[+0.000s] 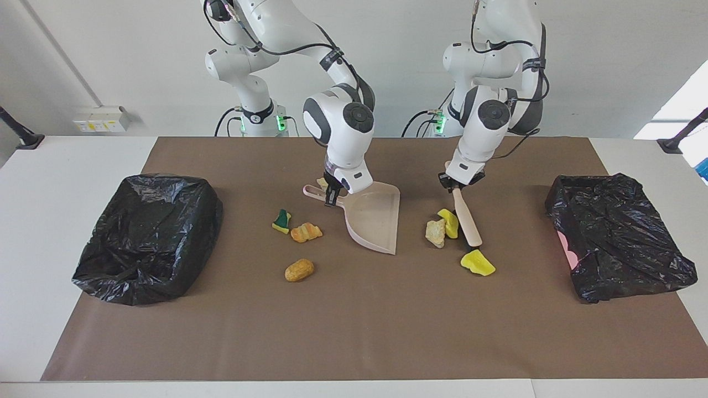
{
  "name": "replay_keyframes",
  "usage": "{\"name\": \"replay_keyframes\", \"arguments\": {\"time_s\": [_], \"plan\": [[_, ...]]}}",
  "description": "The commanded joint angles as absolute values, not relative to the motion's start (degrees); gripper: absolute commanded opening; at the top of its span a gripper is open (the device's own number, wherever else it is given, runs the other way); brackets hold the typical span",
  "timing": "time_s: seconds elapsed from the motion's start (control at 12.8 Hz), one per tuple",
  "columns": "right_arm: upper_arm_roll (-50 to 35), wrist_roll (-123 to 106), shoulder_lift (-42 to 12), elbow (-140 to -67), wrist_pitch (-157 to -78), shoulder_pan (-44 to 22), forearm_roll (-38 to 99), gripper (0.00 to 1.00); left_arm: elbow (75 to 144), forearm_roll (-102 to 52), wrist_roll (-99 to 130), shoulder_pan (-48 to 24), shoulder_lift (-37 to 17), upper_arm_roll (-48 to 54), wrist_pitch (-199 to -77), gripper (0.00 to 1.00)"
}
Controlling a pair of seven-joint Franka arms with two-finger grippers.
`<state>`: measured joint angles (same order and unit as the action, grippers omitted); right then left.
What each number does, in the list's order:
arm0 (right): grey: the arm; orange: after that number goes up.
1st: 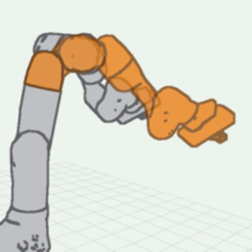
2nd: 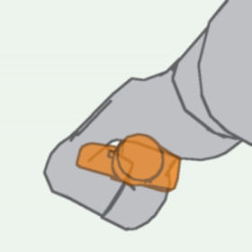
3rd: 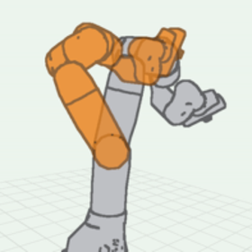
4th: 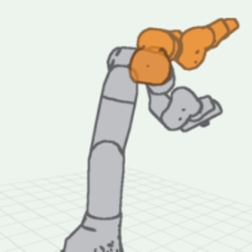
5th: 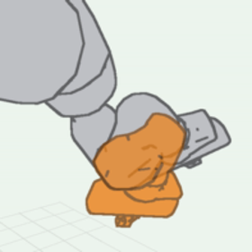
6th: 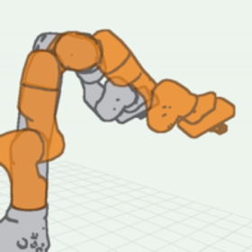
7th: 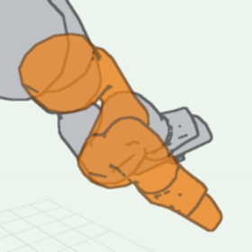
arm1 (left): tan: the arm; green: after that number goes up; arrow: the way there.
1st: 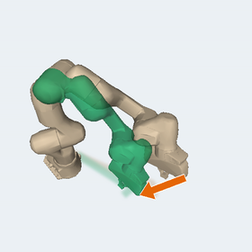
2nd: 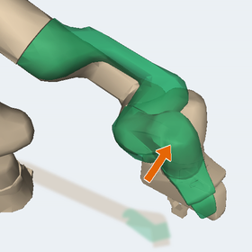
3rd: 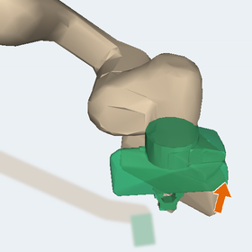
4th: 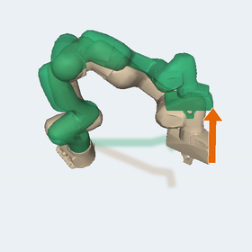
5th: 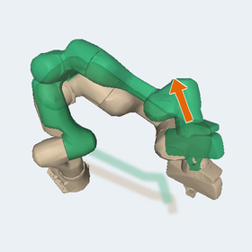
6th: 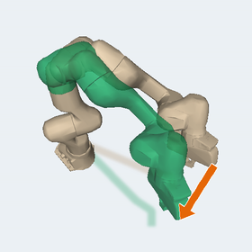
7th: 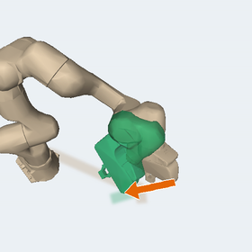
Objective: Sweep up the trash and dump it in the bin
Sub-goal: 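Sweep the yellow pieces into the dustpan with the left gripper's brush, then sweep more pieces into the dustpan with the left gripper's brush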
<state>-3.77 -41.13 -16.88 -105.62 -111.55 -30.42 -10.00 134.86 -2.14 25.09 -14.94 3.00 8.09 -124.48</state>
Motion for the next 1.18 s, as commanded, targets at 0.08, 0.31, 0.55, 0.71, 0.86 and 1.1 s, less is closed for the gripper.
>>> {"name": "replay_keyframes", "arguments": {"time_s": [0.08,0.31,0.55,0.71,0.86,1.1], "plan": [[-4.0,-42.8,-16.5,-107.0,-112.9,-30.4,-10.8,0.0,133.6,-5.8,26.8,-22.7,2.9,7.4,-126.0,0.0],[-4.0,-42.8,-16.5,-107.0,-112.9,-30.4,-10.8,0.0,133.2,-9.2,27.0,-29.6,2.9,7.4,-130.2,0.0],[-4.0,-42.7,-16.5,-106.6,-112.8,-30.5,-10.8,0.0,132.3,-11.5,26.5,-32.6,3.0,7.4,-129.4,0.0],[-4.0,-42.5,-16.5,-106.6,-112.6,-30.5,-10.8,0.0,131.0,-11.5,26.1,-32.1,4.1,7.4,-127.5,0.0],[-4.0,-42.5,-16.5,-106.6,-112.6,-30.5,-10.8,0.0,127.2,-11.6,26.1,-30.3,4.8,6.6,-121.0,0.0],[-4.0,-42.5,-16.5,-106.6,-112.5,-30.5,-10.8,0.0,118.9,-5.8,24.0,-23.1,3.6,6.7,-109.7,0.0]]}}
